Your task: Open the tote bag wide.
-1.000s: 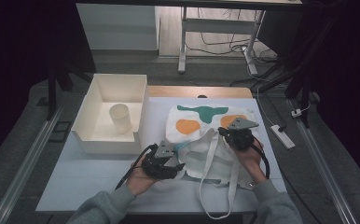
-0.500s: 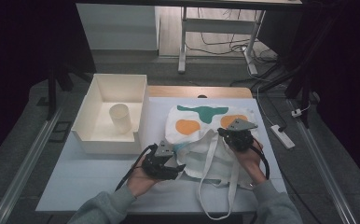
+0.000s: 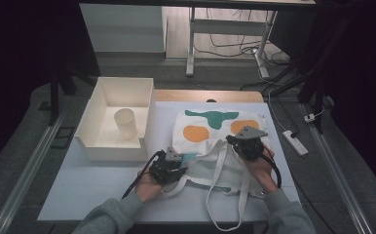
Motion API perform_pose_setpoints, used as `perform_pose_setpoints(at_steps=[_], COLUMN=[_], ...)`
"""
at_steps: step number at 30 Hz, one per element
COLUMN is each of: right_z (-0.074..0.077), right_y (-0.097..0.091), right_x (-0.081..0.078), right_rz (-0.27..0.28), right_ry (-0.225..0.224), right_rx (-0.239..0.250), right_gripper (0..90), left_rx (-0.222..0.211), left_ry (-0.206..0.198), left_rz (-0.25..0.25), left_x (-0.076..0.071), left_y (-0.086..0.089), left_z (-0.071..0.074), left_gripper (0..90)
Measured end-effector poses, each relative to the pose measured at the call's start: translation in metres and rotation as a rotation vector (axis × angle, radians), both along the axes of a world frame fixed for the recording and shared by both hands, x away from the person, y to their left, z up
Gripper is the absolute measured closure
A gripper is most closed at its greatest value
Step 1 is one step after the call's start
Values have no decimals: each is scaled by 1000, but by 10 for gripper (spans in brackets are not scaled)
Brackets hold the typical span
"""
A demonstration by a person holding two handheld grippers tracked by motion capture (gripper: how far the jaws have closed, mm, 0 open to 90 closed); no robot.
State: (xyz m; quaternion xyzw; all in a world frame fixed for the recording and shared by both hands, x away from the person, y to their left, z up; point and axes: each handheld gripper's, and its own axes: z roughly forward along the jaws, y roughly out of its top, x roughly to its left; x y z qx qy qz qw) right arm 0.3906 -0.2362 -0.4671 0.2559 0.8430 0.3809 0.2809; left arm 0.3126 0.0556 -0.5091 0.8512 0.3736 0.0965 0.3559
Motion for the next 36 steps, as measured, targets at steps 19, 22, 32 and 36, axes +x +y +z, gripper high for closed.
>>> perform_pose_setpoints(at_steps=[19, 22, 32, 36], right_z=[-20, -21, 11, 18], right_y=[-34, -33, -32, -30], right_x=[-27, -29, -45, -49], right_rz=[-43, -20, 15, 19], right_ry=[263, 251, 97, 68], right_rx=[-87, -135, -75, -58], right_gripper=[494, 691, 836, 836], left_rx=[-68, -78, -134, -147], left_ry=[27, 27, 4, 10], left_rz=[-45, -57, -59, -59], left_x=[-1, -3, -11, -10], left_y=[9, 11, 29, 33], left_z=[8, 10, 22, 23], left_gripper=[844, 845, 846, 847])
